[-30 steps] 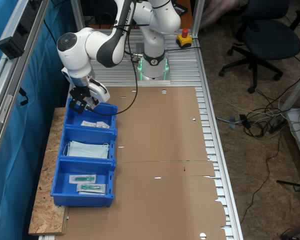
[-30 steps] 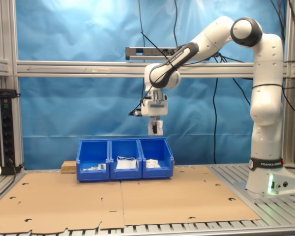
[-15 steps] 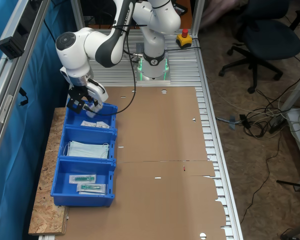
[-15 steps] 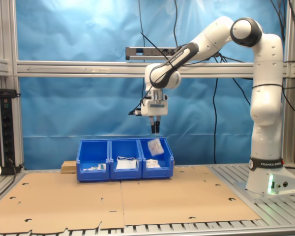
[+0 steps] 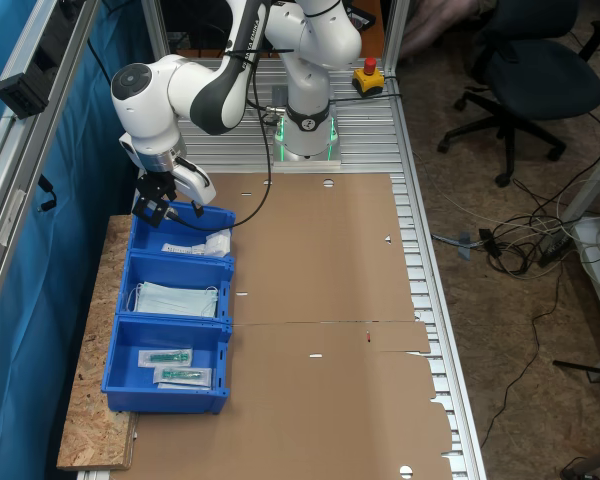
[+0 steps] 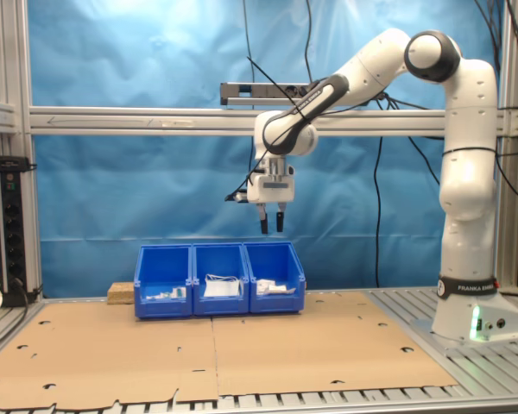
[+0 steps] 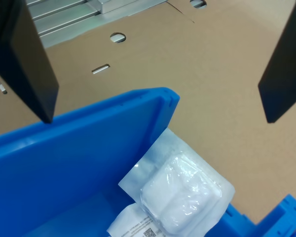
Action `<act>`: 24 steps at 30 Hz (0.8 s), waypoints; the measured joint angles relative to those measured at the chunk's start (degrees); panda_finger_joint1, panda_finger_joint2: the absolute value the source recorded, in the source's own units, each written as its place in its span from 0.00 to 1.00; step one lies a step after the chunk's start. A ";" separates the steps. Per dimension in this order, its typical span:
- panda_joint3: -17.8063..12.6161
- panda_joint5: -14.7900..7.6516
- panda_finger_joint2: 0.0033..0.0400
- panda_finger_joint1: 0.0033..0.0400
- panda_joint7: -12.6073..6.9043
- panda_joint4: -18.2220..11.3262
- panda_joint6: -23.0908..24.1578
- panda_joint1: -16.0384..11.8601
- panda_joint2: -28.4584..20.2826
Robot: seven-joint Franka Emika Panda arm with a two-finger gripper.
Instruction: Pick and place sorting task of medical equipment.
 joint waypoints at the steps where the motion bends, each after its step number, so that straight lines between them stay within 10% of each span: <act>1: 0.06 0.00 0.96 0.96 0.00 0.07 0.00 0.05 -0.01; 10: 3.60 0.00 0.99 0.99 0.00 1.81 0.00 0.08 -0.92; 24: 18.44 0.00 1.00 1.00 0.00 10.11 -5.37 1.35 -2.47</act>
